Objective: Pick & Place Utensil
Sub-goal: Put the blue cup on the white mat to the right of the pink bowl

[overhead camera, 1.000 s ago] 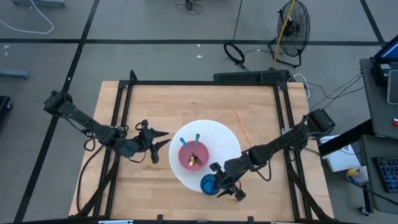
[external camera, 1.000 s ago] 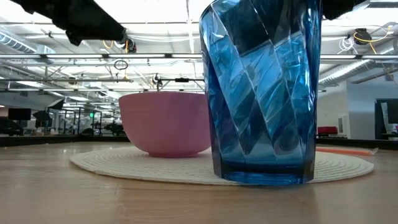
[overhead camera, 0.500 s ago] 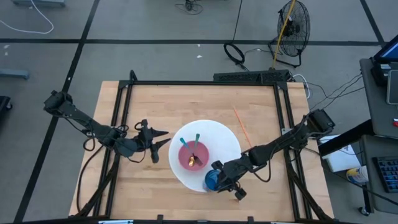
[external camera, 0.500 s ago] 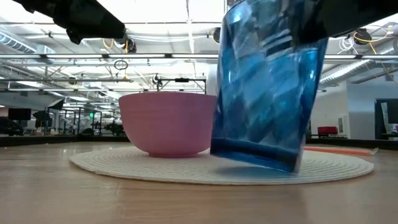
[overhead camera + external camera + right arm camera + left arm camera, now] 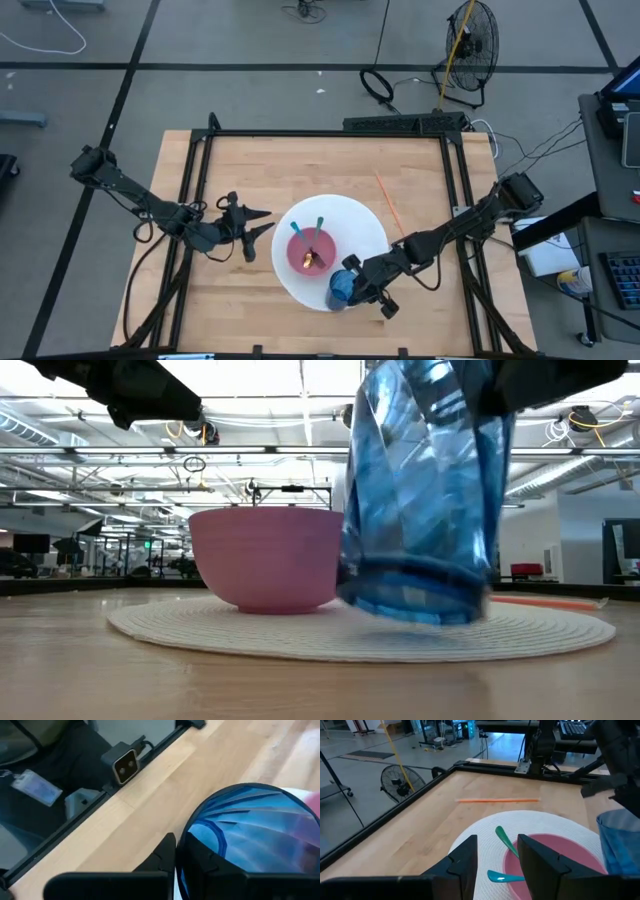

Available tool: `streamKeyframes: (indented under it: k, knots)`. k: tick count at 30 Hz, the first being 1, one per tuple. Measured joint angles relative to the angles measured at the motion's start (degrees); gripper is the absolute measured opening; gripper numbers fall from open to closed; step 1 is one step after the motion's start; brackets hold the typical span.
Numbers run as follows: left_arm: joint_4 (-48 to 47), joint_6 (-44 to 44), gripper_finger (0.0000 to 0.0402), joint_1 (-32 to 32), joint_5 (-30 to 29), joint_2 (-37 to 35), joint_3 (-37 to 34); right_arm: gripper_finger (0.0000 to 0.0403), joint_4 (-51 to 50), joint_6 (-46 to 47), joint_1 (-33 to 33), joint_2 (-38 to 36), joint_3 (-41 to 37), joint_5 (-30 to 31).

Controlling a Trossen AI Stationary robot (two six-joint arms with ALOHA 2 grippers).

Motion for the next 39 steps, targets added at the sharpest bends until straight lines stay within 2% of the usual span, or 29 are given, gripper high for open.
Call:
streamKeyframes:
  k: [10, 16, 28, 34, 39]
  knots:
    - [-0.6, 0.4, 0.0145, 0.0, 0.0, 0.0, 0.0, 0.0006, -12.9, 1.1, -0.3, -8.0, 0.0, 11.3]
    - [-1.0, 0.4, 0.0145, 0.0, 0.0, 0.0, 0.1, 0.0006, -21.2, 4.4, -2.1, -10.9, 0.0, 15.2]
    - [-1.4, 0.4, 0.0145, 0.1, 0.0, 0.1, 0.1, 0.0006, -25.8, 4.2, -9.1, -11.1, 0.0, 14.4]
    - [-2.3, 0.3, 0.0145, 0.1, 0.0, 0.1, 0.1, 0.0006, -25.4, 3.6, -11.9, -10.3, 0.0, 10.3]
    - [-3.2, 0.0, 0.0145, 0.1, 0.0, 0.1, 0.1, 0.0006, -25.8, 4.1, -12.5, -10.2, 0.0, 10.0]
